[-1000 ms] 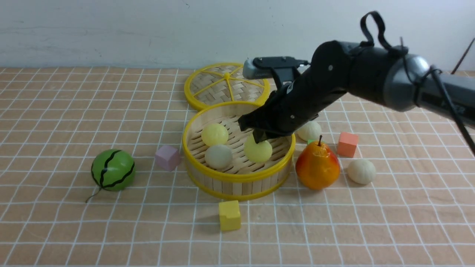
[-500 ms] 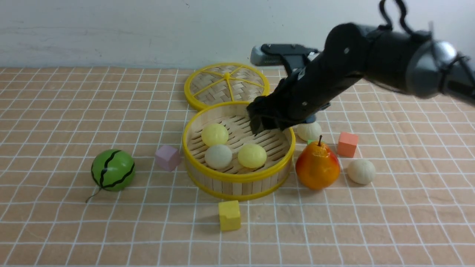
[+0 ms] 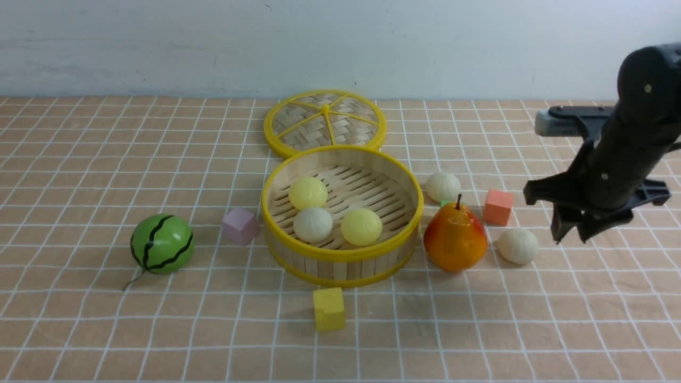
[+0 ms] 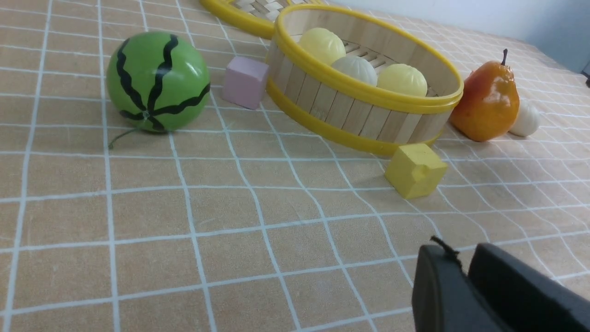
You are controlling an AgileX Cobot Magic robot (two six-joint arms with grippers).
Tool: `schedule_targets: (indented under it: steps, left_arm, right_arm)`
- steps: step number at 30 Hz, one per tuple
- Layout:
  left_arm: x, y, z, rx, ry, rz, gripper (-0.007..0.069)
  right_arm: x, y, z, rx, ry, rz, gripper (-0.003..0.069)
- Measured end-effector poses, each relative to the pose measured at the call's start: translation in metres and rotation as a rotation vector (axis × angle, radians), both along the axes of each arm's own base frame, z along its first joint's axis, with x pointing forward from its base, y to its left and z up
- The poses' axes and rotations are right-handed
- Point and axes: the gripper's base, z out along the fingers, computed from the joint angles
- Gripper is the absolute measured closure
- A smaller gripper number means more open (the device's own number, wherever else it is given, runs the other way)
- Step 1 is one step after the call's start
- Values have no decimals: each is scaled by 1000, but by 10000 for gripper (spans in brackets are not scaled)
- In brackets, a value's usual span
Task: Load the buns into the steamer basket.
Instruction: Use the right arm to grab a steamed stuffed bun
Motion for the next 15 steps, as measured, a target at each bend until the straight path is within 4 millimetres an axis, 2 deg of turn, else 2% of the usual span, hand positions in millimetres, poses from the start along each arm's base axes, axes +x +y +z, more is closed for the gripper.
schedule_targets:
  steps: [7,15]
  left_arm:
    - [0,0,0,0,0,0,522]
    - [0,0,0,0,0,0,512]
  right_arm:
    - [19,7,-22,67,-101,-15,390]
    - [25,9,-28,93,-133,-32,390]
